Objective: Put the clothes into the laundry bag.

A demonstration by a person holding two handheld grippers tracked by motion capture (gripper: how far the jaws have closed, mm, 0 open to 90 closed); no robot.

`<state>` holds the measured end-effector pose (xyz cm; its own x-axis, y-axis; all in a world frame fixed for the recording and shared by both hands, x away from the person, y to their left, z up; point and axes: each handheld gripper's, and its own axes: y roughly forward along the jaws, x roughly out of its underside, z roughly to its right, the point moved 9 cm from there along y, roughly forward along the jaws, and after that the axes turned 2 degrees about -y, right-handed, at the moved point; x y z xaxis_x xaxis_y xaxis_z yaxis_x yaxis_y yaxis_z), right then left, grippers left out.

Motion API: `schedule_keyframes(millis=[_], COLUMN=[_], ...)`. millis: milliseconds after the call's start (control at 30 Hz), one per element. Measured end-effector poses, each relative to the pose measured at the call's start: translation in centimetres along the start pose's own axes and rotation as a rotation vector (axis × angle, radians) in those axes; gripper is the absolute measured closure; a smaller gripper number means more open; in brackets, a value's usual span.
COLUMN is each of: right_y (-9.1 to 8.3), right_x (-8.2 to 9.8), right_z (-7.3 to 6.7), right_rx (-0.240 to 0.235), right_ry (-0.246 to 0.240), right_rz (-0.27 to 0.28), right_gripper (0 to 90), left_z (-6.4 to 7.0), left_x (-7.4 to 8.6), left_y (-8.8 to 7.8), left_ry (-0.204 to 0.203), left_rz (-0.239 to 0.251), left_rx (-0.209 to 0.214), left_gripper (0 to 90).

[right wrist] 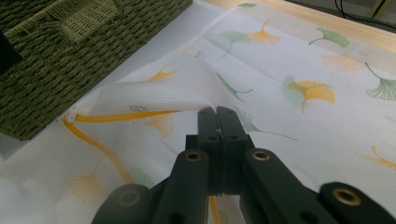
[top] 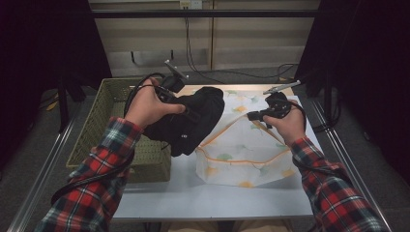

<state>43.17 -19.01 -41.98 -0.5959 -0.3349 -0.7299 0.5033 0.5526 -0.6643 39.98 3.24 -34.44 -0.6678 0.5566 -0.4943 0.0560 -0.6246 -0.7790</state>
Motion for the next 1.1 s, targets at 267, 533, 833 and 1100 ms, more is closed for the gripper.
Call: schedule_keyframes(millis=[267, 533, 833, 1100], right_y=[0.4, 0.6, 0.7, 0.8], right_x=[0.0, -0.2, -0.5, -0.7], right_z=[-0.2, -0.4, -0.5, -0.9], right_rx=[0.008, 0.006, 0.011, 0.0], right_ry=[-0.013, -0.015, -0.015, -0.017], right_rz=[-0.008, -0.008, -0.005, -0.002], right_gripper=[90.0, 90.0, 90.0, 90.0], left_z=[1.2, 2.1, 2.7, 3.2], left_x=[0.1, 0.4, 0.8, 1.1], left_y=[1.0, 1.8, 2.9, 3.9], left_ry=[0.03, 0.044, 0.051, 0.054], left_rz=[-0.011, -0.029, -0.042, -0.051], left_rx=[0.029, 0.039, 0.066, 0.075], left_gripper=[58.7, 58.6, 58.6, 58.6])
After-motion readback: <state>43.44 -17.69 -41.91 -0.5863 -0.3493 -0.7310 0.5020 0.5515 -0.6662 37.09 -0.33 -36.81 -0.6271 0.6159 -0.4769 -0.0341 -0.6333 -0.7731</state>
